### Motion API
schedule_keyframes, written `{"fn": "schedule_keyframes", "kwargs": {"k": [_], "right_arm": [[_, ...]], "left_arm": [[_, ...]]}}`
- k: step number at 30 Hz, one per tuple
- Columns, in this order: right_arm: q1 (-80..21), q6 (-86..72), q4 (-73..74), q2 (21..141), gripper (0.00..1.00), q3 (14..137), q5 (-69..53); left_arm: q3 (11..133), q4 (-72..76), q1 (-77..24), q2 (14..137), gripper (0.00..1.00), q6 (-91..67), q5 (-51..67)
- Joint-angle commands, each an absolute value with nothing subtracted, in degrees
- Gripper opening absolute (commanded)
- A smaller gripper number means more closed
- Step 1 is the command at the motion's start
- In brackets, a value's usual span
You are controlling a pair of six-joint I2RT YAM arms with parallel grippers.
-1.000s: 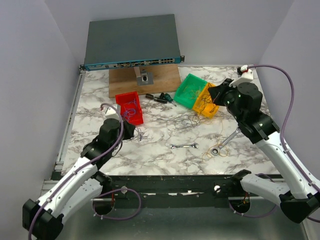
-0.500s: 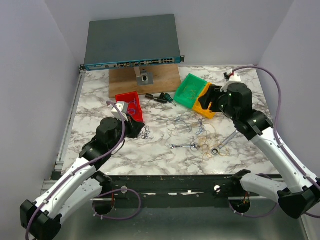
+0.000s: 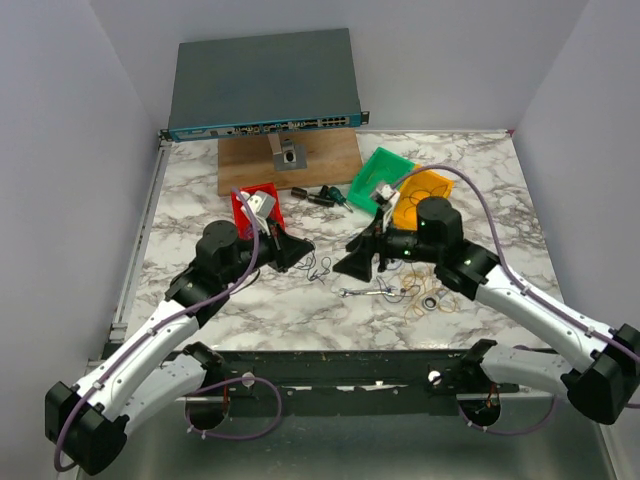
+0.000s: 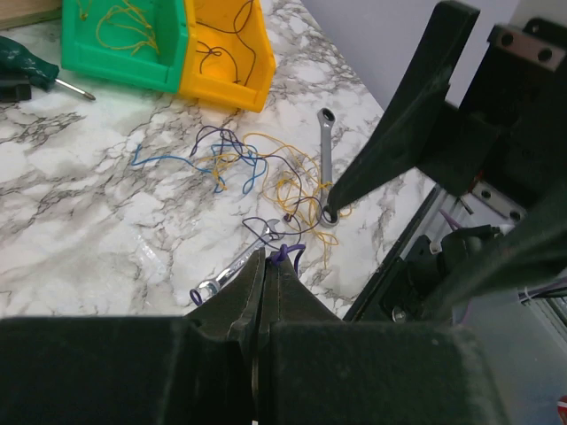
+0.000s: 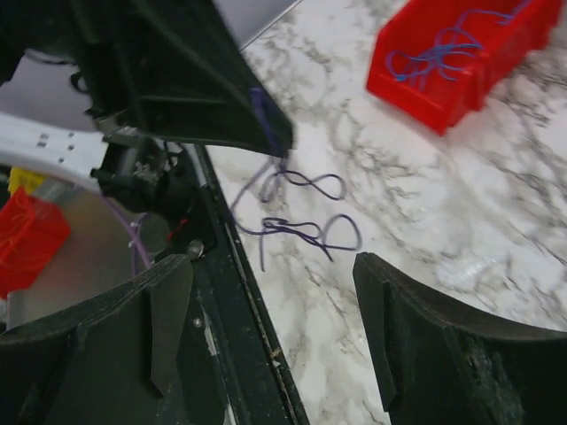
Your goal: Untangle the cables
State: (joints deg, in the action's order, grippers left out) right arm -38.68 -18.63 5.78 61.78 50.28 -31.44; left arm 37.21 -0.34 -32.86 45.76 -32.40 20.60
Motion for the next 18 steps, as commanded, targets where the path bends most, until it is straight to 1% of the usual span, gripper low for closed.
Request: {"fn": "schedule_keyframes", "kwargs": {"k": [1,2,3,5,7,11,12,13,15,17,18], "right_arm": [[-46.3,-13.6,0.6,65.6,0.86,51.5,-31.0],[-47.3,-13.4,0.6,66.4,0.92,51.8,-29.5],[-47.8,-13.5,0.6,67.4,0.96,52.0,-28.1],[-48.5,-14.0,-1.8,68.9,0.99,52.1,-25.9],[-49.2,-14.7,-2.9,70.2,0.99,52.2,-23.0],[-50.1,-16.2,-7.2,71.3,0.92,50.8,-19.7],[-50.2,-16.8,-8.6,71.3,0.87,50.4,-18.7],[-50.2,-17.1,-9.5,71.4,0.78,50.0,-18.1],[-50.3,-17.3,-10.7,71.5,0.53,49.8,-18.2],[-50.2,-17.7,-11.4,71.6,0.41,49.8,-19.1],[-50.2,-17.9,-11.7,71.6,0.28,49.8,-19.3]], "left_arm": [[39.5,3.9,-33.2,48.5,0.00,-34.7,26.4],[39.6,4.4,-33.2,48.9,0.00,-34.9,26.6],[39.7,4.7,-33.4,49.2,0.00,-35.2,26.8],[40.2,5.0,-33.7,49.8,0.00,-35.4,27.2],[40.3,5.4,-33.9,50.3,0.00,-35.9,27.6],[40.2,7.7,-34.0,51.5,0.00,-37.7,29.2],[40.1,8.3,-34.1,51.9,0.00,-38.3,29.6],[40.0,9.1,-34.1,52.2,0.00,-38.9,30.3],[39.8,10.3,-34.0,52.8,0.00,-39.8,31.3],[39.6,11.1,-34.1,53.2,0.00,-40.5,31.9],[39.5,11.4,-34.1,53.3,0.00,-40.7,32.1]]}}
